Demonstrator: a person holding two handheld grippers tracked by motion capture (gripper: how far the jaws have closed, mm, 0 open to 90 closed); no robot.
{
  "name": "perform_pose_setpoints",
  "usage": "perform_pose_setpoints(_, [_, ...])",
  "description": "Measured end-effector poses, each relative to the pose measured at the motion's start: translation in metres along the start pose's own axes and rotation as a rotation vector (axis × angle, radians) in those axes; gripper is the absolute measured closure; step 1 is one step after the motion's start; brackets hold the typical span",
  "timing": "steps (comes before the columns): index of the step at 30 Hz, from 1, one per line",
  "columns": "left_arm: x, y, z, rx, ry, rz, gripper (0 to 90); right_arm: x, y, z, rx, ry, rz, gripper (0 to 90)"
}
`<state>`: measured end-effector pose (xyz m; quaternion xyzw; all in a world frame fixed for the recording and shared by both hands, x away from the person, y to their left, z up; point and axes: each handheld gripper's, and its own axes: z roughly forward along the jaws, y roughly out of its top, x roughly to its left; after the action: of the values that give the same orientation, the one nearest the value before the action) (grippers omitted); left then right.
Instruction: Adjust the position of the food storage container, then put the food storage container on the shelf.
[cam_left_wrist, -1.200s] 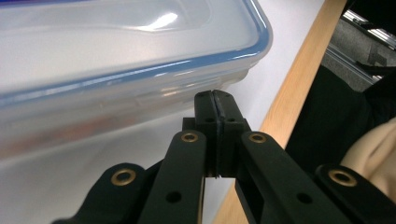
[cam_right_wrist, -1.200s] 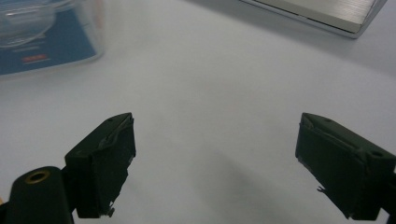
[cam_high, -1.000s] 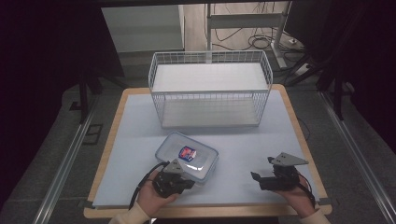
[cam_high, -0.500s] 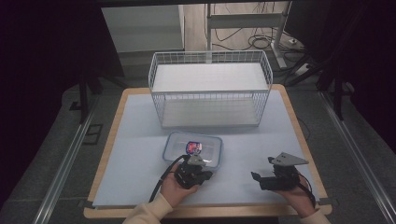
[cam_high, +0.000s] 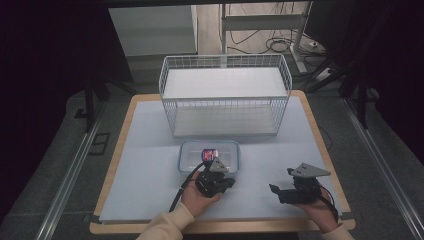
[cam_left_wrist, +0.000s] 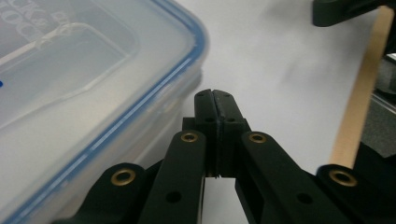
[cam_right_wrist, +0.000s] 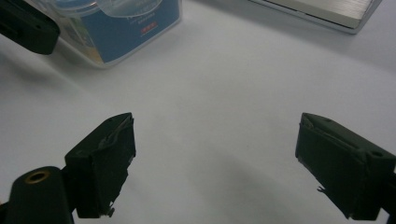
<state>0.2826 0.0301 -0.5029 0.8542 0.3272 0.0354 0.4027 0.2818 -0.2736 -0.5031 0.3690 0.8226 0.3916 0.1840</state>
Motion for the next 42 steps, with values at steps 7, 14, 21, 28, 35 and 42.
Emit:
perform_pose_setpoints(7, [-0.009, -0.018, -0.047, -0.076, -0.016, 0.043, 90.0, 0.000, 0.000, 0.000, -0.003, -0.005, -0.003, 12.4])
perform_pose_setpoints(14, [0.025, -0.047, -0.106, -0.180, 0.077, -0.111, 87.9, -0.001, 0.000, 0.000, -0.007, 0.002, -0.002, 12.4])
perform_pose_setpoints(21, [0.056, -0.054, -0.126, -0.239, 0.156, -0.249, 51.3, -0.002, -0.001, 0.002, -0.013, 0.003, -0.011, 12.0])
perform_pose_setpoints(28, [0.070, -0.055, -0.136, -0.239, 0.148, -0.320, 24.1, -0.002, -0.001, 0.003, -0.018, 0.010, -0.006, 11.5])
perform_pose_setpoints(35, [0.090, -0.062, -0.143, -0.237, 0.185, -0.400, 8.4, 0.000, 0.000, 0.003, -0.018, 0.024, 0.009, 11.4])
perform_pose_setpoints(42, [0.108, -0.065, -0.137, -0.228, 0.129, -0.458, 7.0, 0.001, 0.001, 0.003, -0.036, 0.026, 0.015, 11.4])
